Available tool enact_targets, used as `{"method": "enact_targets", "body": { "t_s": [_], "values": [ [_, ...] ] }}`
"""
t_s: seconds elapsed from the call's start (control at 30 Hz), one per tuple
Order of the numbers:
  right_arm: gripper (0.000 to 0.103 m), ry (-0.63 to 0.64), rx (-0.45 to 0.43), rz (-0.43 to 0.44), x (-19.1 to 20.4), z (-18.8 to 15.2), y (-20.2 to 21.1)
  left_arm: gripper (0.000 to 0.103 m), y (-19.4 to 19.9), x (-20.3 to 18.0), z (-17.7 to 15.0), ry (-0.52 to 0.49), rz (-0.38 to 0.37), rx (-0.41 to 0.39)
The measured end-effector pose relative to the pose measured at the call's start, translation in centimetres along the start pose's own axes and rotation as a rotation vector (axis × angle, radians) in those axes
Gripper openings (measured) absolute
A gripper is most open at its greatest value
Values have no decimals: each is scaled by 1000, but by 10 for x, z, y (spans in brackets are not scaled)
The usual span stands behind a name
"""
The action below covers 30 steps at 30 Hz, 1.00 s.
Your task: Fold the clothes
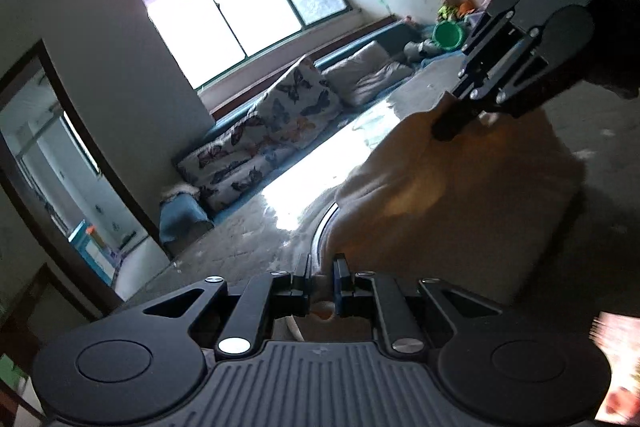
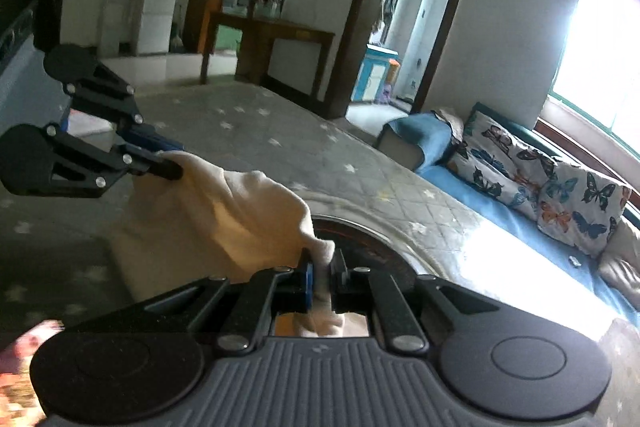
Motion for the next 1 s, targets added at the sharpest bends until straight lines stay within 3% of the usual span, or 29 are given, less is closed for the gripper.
{"method": "enact_targets", "body": {
  "t_s": [0.23,0.4,0.5,0.77,1.0],
  "values": [
    [7,-33,69,-36,-11,-26,-71,12,-69,17,-21,102,20,103],
    [12,-93,98,-65,-16,-48,-95,15,-92,16,-35,125,28,154],
    [20,-138,100,-91,-27,-53,-87,15,-91,15,-41,127,27,167],
    [20,-359,98,-129,-75,-65,-38,19,-81,18,-48,154,46,167],
    [20,-432,150,-140,-75,-95,-6,19,-80,17,-48,161,56,172]
  ]
}}
Point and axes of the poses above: each gripper's, at about its wrist camera, not at the fingertips, and y roughly against the way its jaws point, x to its left, z to its top, the point moved 1 cm from there along -y, roughly the way its jaws point, and after that the axes turned 11 degrees about -x, right-handed, at the moved point
